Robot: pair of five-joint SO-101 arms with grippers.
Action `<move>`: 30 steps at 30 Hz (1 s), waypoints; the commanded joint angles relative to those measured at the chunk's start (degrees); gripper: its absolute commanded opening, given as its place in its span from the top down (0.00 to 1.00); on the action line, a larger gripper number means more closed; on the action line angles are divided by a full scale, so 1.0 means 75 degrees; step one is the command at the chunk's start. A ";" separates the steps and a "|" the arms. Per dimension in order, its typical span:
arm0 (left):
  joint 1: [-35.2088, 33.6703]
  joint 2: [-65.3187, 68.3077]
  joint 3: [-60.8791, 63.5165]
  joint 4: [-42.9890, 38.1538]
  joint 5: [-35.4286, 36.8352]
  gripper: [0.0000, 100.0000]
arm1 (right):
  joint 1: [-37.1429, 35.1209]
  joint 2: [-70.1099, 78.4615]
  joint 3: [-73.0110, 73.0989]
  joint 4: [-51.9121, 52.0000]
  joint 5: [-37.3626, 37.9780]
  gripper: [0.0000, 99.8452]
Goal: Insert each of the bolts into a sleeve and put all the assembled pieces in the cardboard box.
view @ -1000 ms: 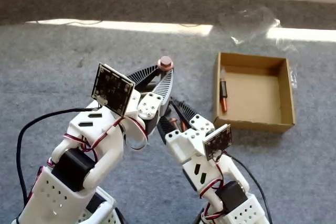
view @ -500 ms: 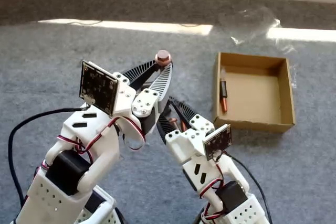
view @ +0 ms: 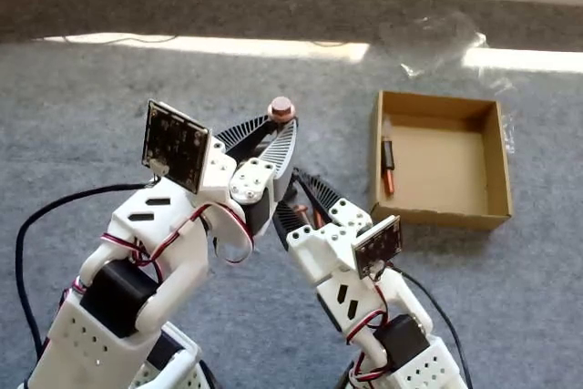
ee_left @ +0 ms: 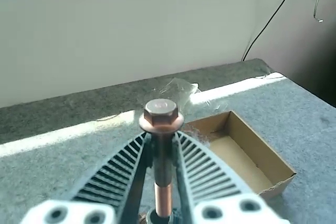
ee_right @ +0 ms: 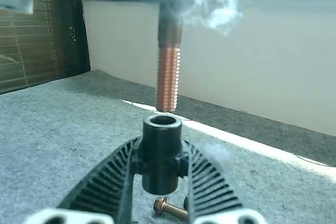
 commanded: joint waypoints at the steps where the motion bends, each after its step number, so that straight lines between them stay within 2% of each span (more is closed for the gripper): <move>1: 0.0147 -0.0006 -0.0428 0.0000 -0.0211 0.99 | -0.0088 -0.0018 0.1014 -0.0029 0.0117 1.00; 30: 0.0147 -0.0006 -0.0053 -0.0012 -0.0258 0.99 | -0.0088 -0.0029 0.1014 -0.0029 0.0117 1.00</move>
